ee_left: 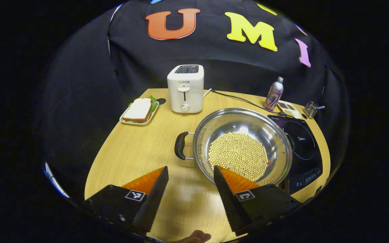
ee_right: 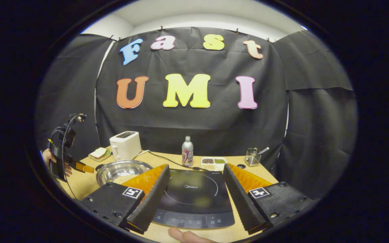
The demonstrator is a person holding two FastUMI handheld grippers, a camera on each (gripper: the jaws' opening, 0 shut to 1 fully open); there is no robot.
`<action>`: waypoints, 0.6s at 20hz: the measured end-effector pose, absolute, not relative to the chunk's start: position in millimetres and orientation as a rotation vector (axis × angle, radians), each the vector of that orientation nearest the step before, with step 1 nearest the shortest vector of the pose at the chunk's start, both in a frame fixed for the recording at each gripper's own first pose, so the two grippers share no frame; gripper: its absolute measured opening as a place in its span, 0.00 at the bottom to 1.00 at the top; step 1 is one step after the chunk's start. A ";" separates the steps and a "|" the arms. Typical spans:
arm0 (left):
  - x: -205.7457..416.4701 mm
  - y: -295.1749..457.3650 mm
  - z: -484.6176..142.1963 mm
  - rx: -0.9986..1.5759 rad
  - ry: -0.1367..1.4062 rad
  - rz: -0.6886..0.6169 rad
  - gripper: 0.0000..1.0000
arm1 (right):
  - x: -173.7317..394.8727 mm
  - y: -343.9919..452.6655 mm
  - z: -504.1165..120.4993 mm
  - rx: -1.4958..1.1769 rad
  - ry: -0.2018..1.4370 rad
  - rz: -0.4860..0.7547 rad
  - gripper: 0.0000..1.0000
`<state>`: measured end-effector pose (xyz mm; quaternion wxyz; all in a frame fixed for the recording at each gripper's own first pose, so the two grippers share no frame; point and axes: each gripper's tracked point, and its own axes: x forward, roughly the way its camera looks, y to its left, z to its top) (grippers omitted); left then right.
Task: First push the handle of the pot to place it horizontally, then grasp the pot with both hands and set it on the induction cooktop.
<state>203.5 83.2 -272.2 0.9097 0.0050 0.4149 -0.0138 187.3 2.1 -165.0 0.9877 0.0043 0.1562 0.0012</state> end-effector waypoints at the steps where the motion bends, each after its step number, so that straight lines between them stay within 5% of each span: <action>1: 203.6 82.6 -269.4 0.009 0.841 -0.038 0.77 | 195.3 7.6 -168.1 0.015 0.314 0.003 0.98; 2: 207.1 80.6 -268.8 -0.005 0.832 -0.049 0.95 | 203.0 13.0 -175.5 0.013 0.323 0.002 0.99; 12: 241.8 84.7 -295.9 0.026 0.791 -0.029 0.94 | 275.3 78.7 -254.2 0.022 0.421 0.030 0.98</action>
